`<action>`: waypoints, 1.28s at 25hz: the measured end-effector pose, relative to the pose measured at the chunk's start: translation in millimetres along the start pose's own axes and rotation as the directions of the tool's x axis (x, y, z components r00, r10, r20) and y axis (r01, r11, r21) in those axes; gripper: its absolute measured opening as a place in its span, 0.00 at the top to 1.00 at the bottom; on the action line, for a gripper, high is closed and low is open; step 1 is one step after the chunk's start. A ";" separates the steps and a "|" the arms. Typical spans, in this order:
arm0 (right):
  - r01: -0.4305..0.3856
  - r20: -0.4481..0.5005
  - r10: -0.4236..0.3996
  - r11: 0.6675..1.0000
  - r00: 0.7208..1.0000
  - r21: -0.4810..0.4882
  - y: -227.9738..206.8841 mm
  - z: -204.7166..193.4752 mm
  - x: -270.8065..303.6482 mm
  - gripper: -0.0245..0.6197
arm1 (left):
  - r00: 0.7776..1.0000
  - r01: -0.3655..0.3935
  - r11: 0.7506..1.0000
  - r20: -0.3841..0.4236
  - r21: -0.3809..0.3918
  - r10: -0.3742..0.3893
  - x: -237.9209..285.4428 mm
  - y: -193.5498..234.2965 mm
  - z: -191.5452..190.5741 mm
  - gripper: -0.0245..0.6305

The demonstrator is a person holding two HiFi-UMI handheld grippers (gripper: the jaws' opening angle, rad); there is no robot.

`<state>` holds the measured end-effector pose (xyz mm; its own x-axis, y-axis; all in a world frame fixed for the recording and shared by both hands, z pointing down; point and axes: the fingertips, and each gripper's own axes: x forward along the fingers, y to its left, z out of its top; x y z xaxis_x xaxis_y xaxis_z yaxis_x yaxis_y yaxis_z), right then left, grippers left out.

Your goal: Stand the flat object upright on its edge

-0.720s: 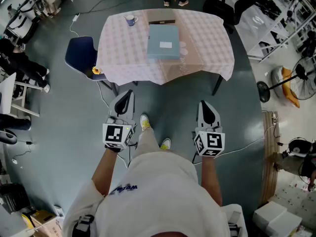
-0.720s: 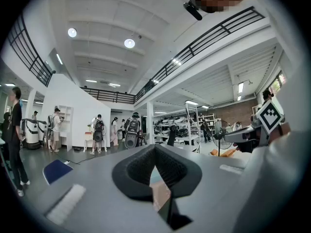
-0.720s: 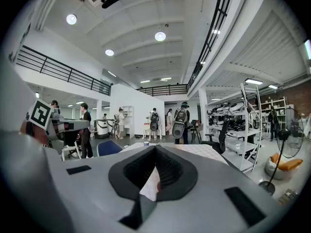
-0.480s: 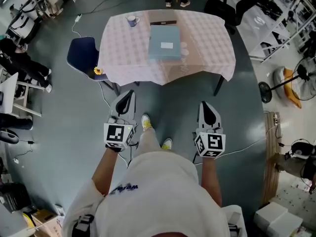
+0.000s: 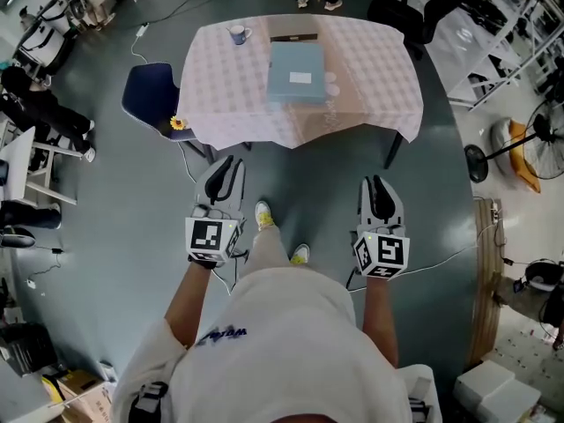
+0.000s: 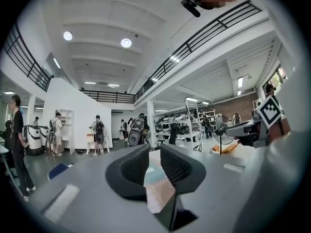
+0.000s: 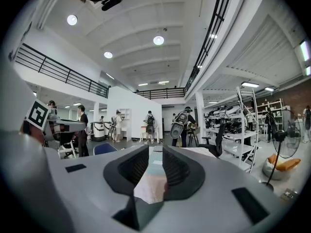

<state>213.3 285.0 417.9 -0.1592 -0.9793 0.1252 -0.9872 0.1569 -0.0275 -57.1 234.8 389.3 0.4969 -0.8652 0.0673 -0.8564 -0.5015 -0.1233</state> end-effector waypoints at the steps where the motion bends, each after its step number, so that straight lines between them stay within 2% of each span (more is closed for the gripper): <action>1: 0.002 0.000 -0.002 1.000 1.000 0.000 -0.6 0.2 0.4 0.80 | 1.000 -0.001 1.000 -0.002 0.006 0.001 -0.6 1.0 -0.1 0.84; 7: 0.010 -0.014 -0.010 1.000 1.000 0.003 -3.2 -1.0 2.8 0.54 | 1.000 -0.018 1.000 -0.001 0.012 0.018 -4.7 9.0 -0.1 0.66; 10: 0.004 -0.024 -0.003 1.000 1.000 0.015 -4.0 -4.2 4.2 0.47 | 1.000 -0.009 1.000 0.008 0.001 0.009 -5.1 8.8 -0.3 0.58; 12: 0.000 -0.036 0.000 1.000 0.999 0.026 -4.6 -7.2 5.9 0.38 | 1.000 0.004 1.000 0.000 -0.003 -0.004 -2.7 8.0 -2.0 0.47; 14: -0.002 -0.055 0.004 0.999 0.998 0.037 -5.0 -11.2 7.9 0.26 | 1.000 0.017 1.000 -0.019 -0.010 -0.018 0.4 7.3 -4.3 0.32; 16: -0.007 -0.076 0.011 0.999 0.997 0.050 -5.3 -16.5 8.9 0.21 | 0.998 0.029 1.000 -0.048 -0.010 -0.029 2.9 6.6 -8.1 0.27; 20: -0.009 -0.119 0.017 0.998 0.993 0.068 -9.8 -30.5 16.4 0.17 | 0.995 0.043 0.999 -0.095 0.002 -0.042 10.8 10.0 -17.6 0.26; 25: 0.008 -0.174 0.009 0.995 0.985 0.097 -17.7 -43.9 40.2 0.17 | 0.994 0.049 0.999 -0.101 -0.021 -0.051 33.5 24.9 -24.8 0.26; 32: 0.046 -0.245 -0.019 0.994 0.969 0.103 -24.0 -45.9 100.2 0.18 | 0.992 0.058 0.997 -0.106 -0.044 -0.063 94.0 75.8 -41.8 0.31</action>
<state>220.7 189.0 476.6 -0.1371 -0.9208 0.3652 -0.9875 0.0979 -0.1238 -81.1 115.3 427.6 0.5320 -0.8275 0.1794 -0.8313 -0.5507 -0.0752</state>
